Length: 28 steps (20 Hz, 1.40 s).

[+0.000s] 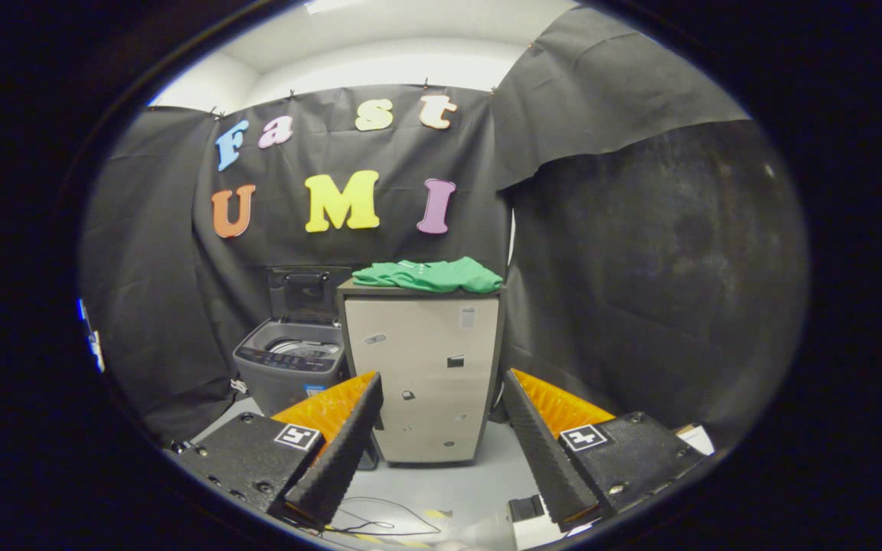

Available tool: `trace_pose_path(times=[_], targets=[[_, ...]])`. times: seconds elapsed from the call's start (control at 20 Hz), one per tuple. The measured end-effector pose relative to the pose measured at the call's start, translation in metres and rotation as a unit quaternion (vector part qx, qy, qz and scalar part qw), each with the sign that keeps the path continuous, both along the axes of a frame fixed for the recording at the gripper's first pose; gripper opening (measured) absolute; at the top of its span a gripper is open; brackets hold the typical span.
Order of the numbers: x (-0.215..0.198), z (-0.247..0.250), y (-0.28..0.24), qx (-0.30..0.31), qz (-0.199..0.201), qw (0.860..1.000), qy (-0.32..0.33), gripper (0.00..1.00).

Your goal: Put the clothes into the washing machine and then close the washing machine lid.

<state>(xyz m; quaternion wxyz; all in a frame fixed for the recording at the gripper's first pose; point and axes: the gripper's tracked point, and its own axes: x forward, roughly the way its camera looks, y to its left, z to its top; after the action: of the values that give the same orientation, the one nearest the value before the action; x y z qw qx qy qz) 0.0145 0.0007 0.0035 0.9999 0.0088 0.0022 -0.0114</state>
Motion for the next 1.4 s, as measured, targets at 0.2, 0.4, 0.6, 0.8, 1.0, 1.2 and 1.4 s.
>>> trace_pose_path(times=[0.2, 0.4, 0.6, 0.8, 1.0, 1.2, 1.4], targets=[[0.015, 0.013, 0.005, -0.003, -0.002, 1.0, -0.001, 0.99], [0.037, 0.044, 0.003, 0.0, -0.005, 1.0, -0.004, 0.99], [0.074, 0.081, 0.001, 0.016, -0.004, 1.0, 0.013, 0.99], [0.131, 0.136, -0.002, 0.008, -0.003, 1.0, 0.006, 0.99], [0.198, 0.189, 0.012, 0.023, 0.028, 0.999, 0.011, 0.99], [0.276, 0.228, 0.019, 0.027, 0.032, 0.999, 0.024, 0.99], [0.353, 0.246, 0.027, 0.023, 0.037, 0.997, 0.062, 0.99]])
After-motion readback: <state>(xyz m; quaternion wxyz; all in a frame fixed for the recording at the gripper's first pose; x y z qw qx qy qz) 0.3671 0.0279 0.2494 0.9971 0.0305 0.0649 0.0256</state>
